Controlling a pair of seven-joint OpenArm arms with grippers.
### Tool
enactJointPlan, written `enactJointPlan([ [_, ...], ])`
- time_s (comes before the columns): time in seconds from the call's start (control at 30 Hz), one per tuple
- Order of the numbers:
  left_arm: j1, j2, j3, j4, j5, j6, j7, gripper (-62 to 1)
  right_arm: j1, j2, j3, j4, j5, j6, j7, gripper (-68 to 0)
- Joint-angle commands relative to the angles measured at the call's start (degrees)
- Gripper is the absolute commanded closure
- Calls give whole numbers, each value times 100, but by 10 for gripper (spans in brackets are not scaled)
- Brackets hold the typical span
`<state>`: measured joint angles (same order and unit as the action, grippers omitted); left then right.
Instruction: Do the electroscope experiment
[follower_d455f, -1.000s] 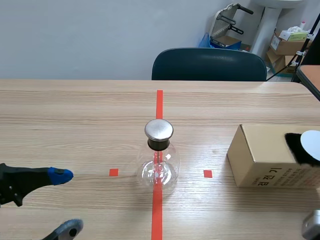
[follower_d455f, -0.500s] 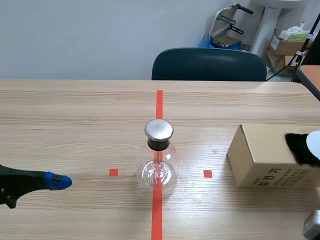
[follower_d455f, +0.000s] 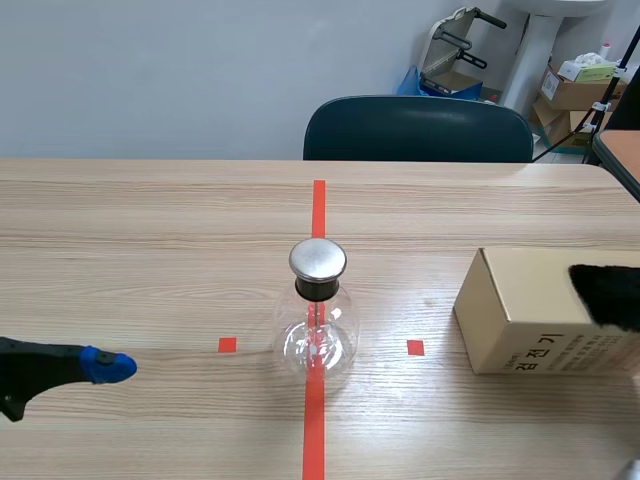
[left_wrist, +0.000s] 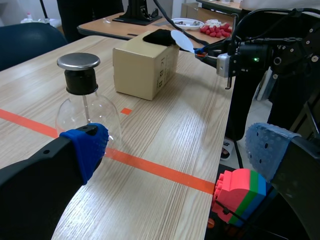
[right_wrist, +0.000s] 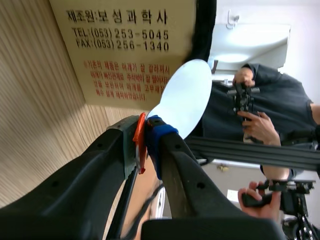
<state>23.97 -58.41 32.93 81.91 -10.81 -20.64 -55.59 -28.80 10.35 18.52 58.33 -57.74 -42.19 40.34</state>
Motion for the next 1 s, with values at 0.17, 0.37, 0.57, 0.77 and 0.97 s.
enactJointPlan([
  [0.17,15,44,-15,114,-31,-9,-31,-588,52,72,17,48,-92,-267,702,-18],
  [0.37,15,44,-17,114,-33,-9,-31,-588,74,131,17,48,-227,-267,-262,-18],
  [0.57,13,44,-17,114,-55,-9,-31,-587,199,140,15,50,-337,-267,800,-18],
  [0.77,13,46,-17,114,-61,-9,-175,-587,192,68,22,48,-299,-267,-815,-18],
  [0.97,13,46,-17,114,-79,-9,-203,-587,229,57,15,48,-372,-267,509,-18],
])
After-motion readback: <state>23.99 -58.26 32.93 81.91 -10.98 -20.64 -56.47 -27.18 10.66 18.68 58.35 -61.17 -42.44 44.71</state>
